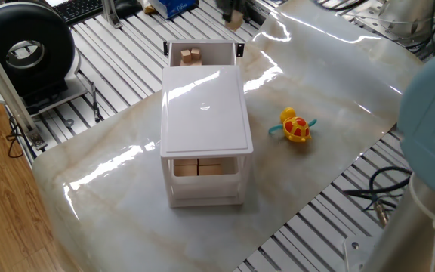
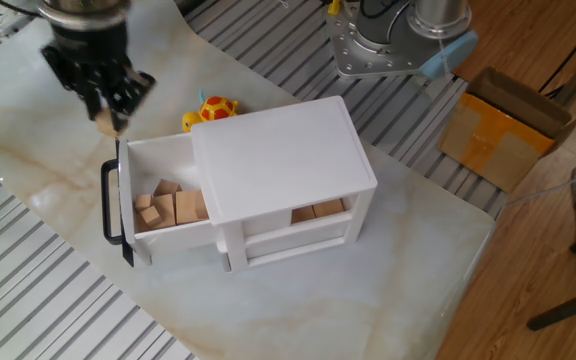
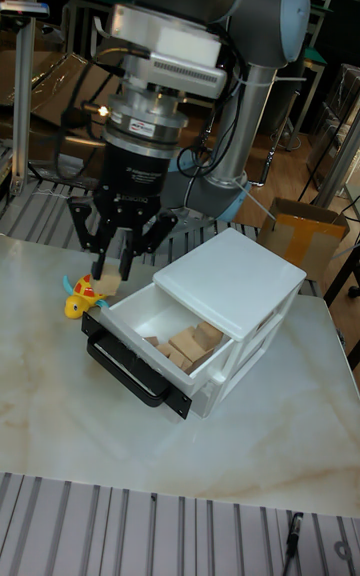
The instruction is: Take something out of a drawer
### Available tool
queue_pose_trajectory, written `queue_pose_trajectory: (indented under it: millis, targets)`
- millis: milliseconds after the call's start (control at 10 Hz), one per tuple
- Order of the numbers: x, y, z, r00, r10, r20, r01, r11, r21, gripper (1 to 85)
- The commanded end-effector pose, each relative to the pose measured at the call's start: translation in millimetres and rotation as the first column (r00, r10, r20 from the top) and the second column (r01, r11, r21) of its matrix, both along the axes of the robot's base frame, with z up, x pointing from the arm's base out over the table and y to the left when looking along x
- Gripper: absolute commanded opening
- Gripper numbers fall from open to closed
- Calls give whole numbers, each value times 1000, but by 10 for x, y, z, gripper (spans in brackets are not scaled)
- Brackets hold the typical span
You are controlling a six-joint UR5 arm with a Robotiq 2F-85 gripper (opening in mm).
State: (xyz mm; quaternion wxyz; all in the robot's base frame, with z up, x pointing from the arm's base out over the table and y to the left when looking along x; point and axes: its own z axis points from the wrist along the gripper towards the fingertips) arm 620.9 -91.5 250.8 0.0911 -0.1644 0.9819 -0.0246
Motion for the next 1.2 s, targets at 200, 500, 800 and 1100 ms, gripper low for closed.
queue_pose_trajectory:
  millis: [200,500,800,1100]
  targets:
    - [-185,-254,57,998,-42,-43,42,999,-1,10]
    - [-114,-298,-9,992,123,-2,-122,989,81,10]
    - [-111,-468,112,999,35,-8,-35,999,-39,10]
    - [-281,-337,428,999,19,-41,-22,997,-69,10]
